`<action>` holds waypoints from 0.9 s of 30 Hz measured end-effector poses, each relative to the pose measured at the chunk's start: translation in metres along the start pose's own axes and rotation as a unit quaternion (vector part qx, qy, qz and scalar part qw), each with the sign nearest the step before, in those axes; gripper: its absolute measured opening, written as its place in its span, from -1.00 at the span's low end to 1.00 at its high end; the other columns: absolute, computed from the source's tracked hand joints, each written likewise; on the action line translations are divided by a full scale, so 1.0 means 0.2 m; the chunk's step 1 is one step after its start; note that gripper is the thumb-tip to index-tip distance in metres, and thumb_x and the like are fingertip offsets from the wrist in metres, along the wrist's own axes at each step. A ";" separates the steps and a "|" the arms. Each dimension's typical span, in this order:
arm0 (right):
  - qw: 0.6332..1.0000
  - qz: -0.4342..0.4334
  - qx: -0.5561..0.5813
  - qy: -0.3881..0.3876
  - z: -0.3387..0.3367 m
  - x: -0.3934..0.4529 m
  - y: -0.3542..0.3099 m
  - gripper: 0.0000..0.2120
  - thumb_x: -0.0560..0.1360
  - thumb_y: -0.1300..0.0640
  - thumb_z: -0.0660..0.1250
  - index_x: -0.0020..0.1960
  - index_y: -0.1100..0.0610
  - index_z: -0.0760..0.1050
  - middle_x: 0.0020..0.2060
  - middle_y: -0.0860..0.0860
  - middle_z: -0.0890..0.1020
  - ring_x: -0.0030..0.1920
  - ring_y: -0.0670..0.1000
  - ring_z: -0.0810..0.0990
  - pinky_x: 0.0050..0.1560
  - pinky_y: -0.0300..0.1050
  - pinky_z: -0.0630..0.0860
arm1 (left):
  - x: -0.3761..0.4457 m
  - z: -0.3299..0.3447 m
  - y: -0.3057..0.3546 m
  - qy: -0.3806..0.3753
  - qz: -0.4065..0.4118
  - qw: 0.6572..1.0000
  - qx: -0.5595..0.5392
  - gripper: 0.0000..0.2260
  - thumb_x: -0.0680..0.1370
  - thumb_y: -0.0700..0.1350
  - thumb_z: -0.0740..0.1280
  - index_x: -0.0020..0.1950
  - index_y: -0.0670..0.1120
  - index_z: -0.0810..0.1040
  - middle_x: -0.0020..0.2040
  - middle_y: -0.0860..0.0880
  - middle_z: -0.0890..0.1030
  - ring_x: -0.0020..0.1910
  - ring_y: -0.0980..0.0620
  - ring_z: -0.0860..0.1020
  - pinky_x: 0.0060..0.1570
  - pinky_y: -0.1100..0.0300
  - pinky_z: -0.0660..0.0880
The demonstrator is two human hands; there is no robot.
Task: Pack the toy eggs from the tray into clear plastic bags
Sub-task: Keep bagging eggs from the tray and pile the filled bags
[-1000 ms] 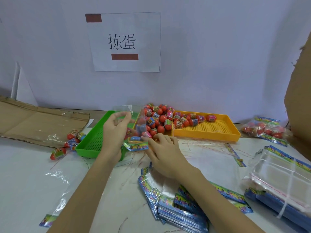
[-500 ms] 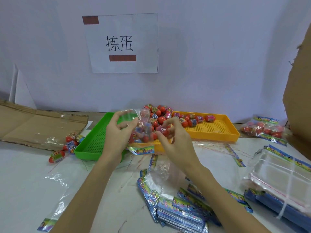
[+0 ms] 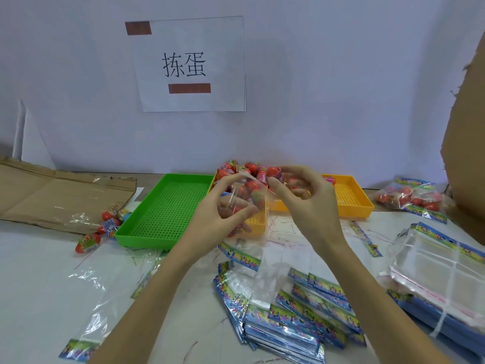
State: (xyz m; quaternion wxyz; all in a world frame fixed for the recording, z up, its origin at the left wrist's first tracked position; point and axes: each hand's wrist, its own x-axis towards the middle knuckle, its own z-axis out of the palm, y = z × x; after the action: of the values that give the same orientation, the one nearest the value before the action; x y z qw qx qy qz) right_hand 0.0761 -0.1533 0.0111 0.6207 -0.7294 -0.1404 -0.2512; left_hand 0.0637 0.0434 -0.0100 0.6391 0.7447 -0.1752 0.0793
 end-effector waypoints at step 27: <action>0.976 -0.114 -0.165 -0.091 0.02 -0.03 -0.01 -0.78 0.58 0.09 0.46 0.22 0.01 0.63 0.05 -0.11 0.62 -0.02 -0.20 0.65 -0.15 -0.38 0.57 | 0.01 0.05 -0.03 0.019 0.064 0.998 -0.008 -0.57 0.63 -0.16 0.46 0.46 0.08 0.48 0.07 -0.02 0.77 -0.16 0.06 0.72 -0.20 0.25 0.59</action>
State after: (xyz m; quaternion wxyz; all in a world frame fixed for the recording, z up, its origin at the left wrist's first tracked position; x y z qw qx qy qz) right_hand 0.0716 -0.1494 0.0094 0.4439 -0.8206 -0.2349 -0.2727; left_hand 0.0674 0.0341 -0.0170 0.6417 0.7252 -0.2115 0.1326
